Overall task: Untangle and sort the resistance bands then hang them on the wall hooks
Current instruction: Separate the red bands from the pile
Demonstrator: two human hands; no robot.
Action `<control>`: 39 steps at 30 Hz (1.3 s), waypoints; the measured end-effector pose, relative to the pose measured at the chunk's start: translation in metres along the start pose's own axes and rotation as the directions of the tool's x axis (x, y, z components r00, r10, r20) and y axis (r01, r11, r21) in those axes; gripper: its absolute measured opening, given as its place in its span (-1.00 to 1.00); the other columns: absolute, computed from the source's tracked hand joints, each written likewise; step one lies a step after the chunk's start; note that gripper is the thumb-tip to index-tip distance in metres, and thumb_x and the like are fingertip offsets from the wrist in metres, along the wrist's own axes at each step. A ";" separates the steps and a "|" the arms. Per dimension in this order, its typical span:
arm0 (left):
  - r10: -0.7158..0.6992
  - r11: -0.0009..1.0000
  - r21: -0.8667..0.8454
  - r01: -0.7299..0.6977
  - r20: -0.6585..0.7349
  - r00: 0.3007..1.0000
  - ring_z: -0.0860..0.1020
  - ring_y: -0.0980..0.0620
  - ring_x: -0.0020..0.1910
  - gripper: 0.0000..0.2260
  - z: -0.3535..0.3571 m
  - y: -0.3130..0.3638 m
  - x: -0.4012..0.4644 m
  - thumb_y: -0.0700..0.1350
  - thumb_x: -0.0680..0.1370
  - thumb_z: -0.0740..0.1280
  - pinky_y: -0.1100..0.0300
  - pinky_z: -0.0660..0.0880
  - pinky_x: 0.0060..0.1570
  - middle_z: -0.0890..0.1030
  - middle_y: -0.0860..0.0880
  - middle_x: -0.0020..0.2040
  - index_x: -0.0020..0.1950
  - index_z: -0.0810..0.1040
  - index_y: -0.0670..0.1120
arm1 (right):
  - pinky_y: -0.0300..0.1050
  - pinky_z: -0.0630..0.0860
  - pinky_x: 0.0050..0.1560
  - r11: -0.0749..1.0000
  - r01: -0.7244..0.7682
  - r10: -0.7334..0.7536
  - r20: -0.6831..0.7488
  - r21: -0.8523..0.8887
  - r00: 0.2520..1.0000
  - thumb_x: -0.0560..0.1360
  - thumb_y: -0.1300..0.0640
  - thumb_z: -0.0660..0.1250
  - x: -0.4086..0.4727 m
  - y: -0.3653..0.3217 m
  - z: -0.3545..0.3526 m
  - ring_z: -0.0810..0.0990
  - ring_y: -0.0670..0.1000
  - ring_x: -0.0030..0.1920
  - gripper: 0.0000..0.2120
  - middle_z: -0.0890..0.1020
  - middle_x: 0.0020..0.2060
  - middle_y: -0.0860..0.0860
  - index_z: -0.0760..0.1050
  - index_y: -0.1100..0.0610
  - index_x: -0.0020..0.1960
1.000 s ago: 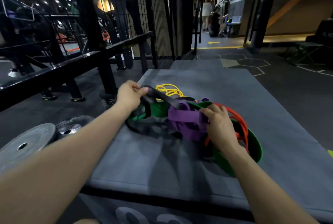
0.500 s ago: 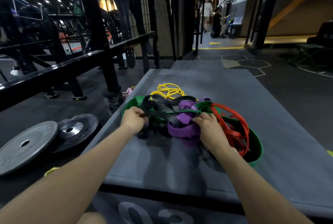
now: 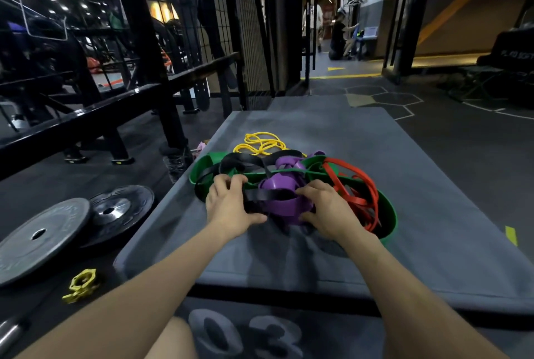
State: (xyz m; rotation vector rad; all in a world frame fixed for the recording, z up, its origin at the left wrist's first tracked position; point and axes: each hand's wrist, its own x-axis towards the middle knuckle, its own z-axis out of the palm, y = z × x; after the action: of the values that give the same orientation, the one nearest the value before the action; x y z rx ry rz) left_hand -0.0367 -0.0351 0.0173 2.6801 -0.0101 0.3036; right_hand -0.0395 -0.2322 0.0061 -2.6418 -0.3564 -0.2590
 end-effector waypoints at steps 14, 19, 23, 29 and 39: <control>0.441 0.895 -0.067 -0.442 -0.019 0.897 0.42 -0.02 0.21 -0.61 0.064 0.087 -0.012 -0.09 0.40 0.42 0.16 0.33 0.22 0.41 0.01 0.19 0.19 0.43 -0.03 | 0.04 0.40 0.06 0.937 -0.346 0.318 -0.312 -0.038 0.895 0.46 0.30 0.23 -0.030 0.056 -0.025 0.39 0.20 0.15 -0.69 0.52 0.11 0.14 0.52 0.17 0.18; 0.318 0.939 -0.113 -0.326 -0.087 0.944 0.40 -0.03 0.26 -0.61 0.095 0.089 -0.007 -0.11 0.45 0.33 0.16 0.21 0.31 0.44 0.03 0.24 0.27 0.38 0.00 | -0.04 0.32 0.19 0.940 -0.331 0.320 -0.122 -0.086 0.940 0.45 0.12 0.35 -0.025 0.076 -0.024 0.34 0.16 0.21 -0.49 0.49 0.24 0.08 0.34 0.13 0.37; 0.219 0.954 -0.176 -0.241 -0.140 0.966 0.43 -0.05 0.24 -0.66 0.096 0.091 0.005 -0.12 0.48 0.31 0.12 0.29 0.24 0.47 -0.01 0.21 0.26 0.43 -0.03 | -0.03 0.38 0.08 0.965 -0.258 0.260 -0.361 0.053 0.896 0.47 0.10 0.34 -0.008 0.074 -0.025 0.39 0.15 0.18 -0.65 0.47 0.13 0.10 0.44 0.16 0.23; 0.201 0.955 -0.200 -0.220 -0.110 0.973 0.43 -0.06 0.21 -0.75 0.093 0.095 0.025 -0.09 0.51 0.30 0.08 0.35 0.19 0.47 -0.03 0.17 0.19 0.48 -0.06 | -0.09 0.43 0.04 0.881 -0.405 0.449 -0.160 0.245 0.879 0.48 0.02 0.35 0.015 0.083 -0.038 0.51 0.15 0.17 -0.54 0.56 0.13 0.13 0.38 0.19 0.30; 0.042 0.801 -0.595 0.067 0.168 0.985 0.60 -0.11 -0.06 -0.53 0.079 0.123 0.037 0.30 0.45 0.20 0.04 0.49 0.03 0.66 -0.08 -0.10 -0.09 0.54 -0.11 | -0.17 0.58 -0.04 0.833 -0.158 0.265 -0.132 0.530 0.955 0.40 0.32 0.42 -0.012 0.063 -0.058 0.62 -0.10 -0.21 -0.83 0.67 -0.19 0.04 0.62 0.23 -0.01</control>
State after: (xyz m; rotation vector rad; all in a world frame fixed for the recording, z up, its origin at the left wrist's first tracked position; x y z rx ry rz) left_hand 0.0090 -0.1789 0.0082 2.0571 -0.1220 0.0411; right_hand -0.0390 -0.3161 0.0281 -2.0760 -0.0451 -0.3051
